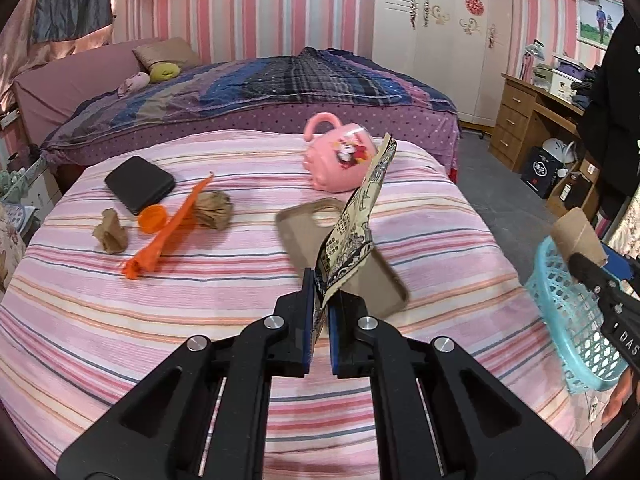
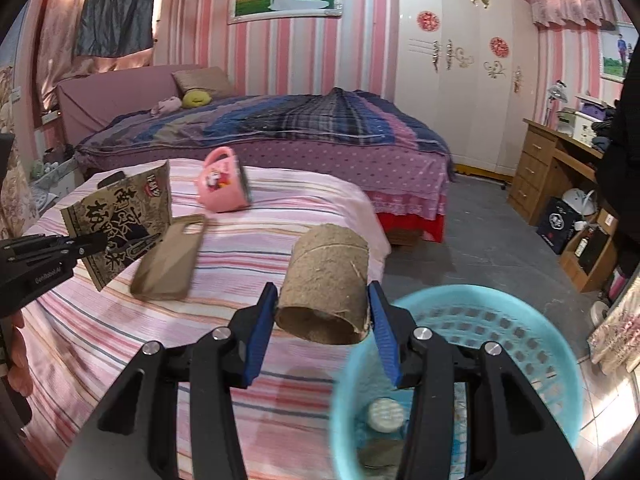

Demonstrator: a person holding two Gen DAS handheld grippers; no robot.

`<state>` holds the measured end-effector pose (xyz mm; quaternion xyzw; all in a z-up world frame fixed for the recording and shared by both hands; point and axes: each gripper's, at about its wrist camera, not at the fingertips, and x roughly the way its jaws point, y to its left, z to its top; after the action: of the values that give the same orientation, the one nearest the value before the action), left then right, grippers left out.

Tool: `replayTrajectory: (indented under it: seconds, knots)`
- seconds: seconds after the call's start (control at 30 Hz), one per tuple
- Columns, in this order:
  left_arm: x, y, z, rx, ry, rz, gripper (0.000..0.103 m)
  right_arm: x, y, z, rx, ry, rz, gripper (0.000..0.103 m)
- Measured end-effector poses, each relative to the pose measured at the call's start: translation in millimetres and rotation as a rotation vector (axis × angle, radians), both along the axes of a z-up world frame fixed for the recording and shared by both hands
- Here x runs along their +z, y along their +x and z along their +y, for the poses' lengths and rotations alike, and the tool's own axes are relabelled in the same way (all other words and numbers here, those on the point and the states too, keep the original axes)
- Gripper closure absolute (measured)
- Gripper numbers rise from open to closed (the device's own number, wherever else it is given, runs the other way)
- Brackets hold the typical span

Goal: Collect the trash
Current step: 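Carry the packet and cardboard sleeve over the light-blue basket with both tools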

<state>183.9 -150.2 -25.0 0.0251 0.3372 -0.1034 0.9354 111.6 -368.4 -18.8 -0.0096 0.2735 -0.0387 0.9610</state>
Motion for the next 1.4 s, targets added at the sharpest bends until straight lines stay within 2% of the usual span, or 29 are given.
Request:
replayTrajectory:
  seconds: [0.33,0.5,0.63,0.8,1.03,1.23,1.33,1.37,1.4]
  knots:
    - [-9,-6,-20,-0.029,-0.021,0.036,0.098,2,-25,-63,-0.099,0.014,-0.004,0.057]
    - [-4,-13,-40,-0.063,-0.041,0.032,0.098,-1,-32,-90,-0.15,0.034,0.0,0.057]
    - [4,-24,-66,-0.111,-0.057,0.015,0.098,0,-38,-108,-0.192,0.039,-0.01,0.057]
    - [11,-41,-112,-0.18,-0.034,-0.013,0.098,0,-45,-129,-0.23,0.048,-0.033,0.057]
    - [2,-61,-175,-0.261,-0.059,0.025,0.098,-3,-54,-155,-0.285,0.076,-0.046,0.057]
    - [-5,-72,-227,-0.325,-0.022,0.016,0.098,-10,-60,-173,-0.3,0.096,-0.029,0.057]
    - [-8,-71,-240,-0.333,-0.011,0.018,0.097,-13,-60,-177,-0.292,0.093,-0.012,0.057]
    - [-10,-70,-243,-0.331,-0.011,0.025,0.091,-14,-61,-178,-0.29,0.092,-0.009,0.057]
    - [-11,-68,-244,-0.33,-0.012,0.034,0.072,-15,-61,-178,-0.285,0.085,0.0,0.057]
